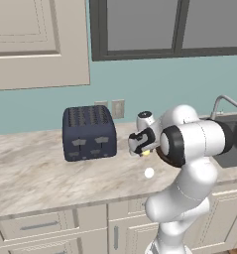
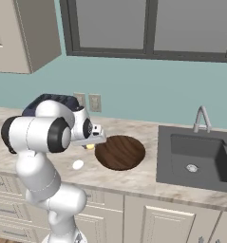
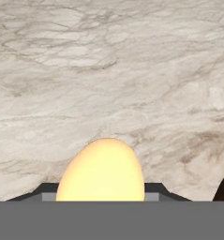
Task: Gather the eggs and milk located in the vicinity of the sink area and place them right next to the bowl.
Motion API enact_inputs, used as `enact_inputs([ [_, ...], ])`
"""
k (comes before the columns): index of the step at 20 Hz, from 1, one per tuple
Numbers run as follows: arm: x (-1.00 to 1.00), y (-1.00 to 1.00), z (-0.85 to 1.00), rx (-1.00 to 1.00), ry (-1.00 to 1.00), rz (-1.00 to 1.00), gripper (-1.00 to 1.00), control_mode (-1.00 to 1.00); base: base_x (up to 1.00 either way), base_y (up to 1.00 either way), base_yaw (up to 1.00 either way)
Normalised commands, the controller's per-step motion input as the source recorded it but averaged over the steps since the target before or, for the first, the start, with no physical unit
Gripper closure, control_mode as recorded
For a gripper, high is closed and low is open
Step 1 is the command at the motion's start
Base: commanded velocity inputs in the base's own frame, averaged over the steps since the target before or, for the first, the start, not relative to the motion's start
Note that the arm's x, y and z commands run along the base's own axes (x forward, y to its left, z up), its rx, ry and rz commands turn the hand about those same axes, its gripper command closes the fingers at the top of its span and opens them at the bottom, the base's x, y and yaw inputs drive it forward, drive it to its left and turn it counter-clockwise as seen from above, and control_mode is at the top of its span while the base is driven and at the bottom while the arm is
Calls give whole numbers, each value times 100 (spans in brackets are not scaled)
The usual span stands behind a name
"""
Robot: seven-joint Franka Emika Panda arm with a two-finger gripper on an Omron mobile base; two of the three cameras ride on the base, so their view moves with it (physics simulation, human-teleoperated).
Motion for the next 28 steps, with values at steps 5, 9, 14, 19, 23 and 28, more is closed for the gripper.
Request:
enact_inputs([
  [5, 0, 0, -10, 0, 0, 0, 100, -100, 0, 0, 0],
  [9, 0, 0, -8, 0, 0, 0, 100, -100, 0, 0, 0],
  [14, 0, 0, -2, 0, 0, 0, -100, -100, 0, 0, 0],
  [19, 0, -2, 0, 0, 0, 0, -100, -100, 0, 0, 0],
  [23, 0, -1, 0, 0, 0, 0, -100, -100, 0, 0, 0],
  [28, -2, 0, 3, 0, -1, 0, -100, -100, 0, 0, 0],
])
